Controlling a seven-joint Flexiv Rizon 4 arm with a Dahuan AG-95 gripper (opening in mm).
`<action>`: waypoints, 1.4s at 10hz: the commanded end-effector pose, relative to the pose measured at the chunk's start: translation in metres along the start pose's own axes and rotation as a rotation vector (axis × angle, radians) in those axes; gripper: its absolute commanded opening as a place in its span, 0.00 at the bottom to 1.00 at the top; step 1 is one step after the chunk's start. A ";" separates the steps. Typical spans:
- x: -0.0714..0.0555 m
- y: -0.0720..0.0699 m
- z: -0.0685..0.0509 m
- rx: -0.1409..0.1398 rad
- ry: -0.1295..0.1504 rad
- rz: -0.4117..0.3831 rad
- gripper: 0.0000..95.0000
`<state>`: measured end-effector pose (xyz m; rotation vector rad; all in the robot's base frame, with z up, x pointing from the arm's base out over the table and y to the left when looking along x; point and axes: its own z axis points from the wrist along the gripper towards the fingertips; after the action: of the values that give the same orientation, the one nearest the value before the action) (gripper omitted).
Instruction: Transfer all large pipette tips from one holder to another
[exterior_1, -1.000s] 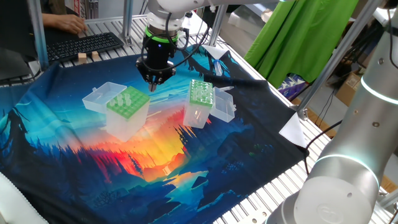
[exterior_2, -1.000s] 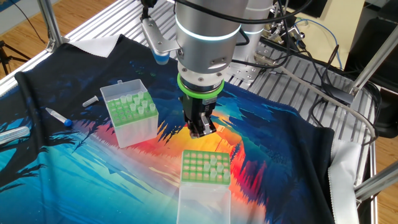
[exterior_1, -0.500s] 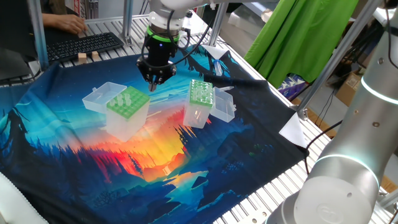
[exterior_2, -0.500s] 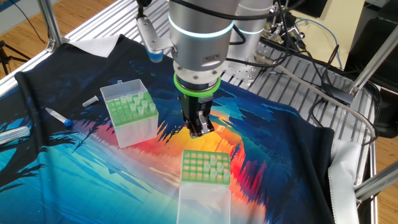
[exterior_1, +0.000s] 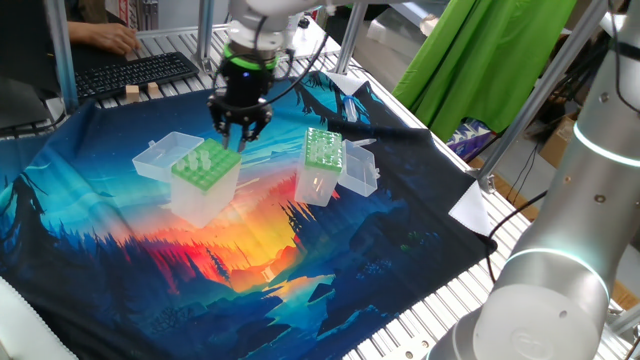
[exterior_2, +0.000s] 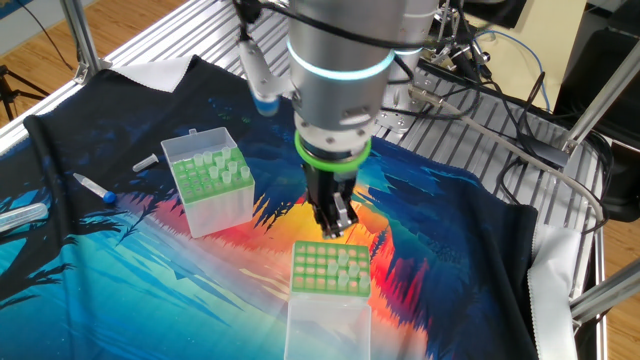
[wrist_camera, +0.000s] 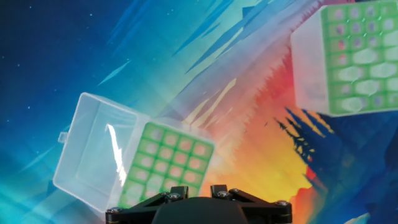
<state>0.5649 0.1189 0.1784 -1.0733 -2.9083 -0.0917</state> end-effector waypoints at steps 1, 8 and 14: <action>0.001 0.009 0.002 0.000 0.001 0.013 0.20; -0.007 0.036 0.013 -0.011 0.004 0.098 0.20; -0.014 0.048 0.020 -0.026 0.000 0.145 0.20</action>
<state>0.6075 0.1485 0.1592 -1.2845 -2.8263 -0.1258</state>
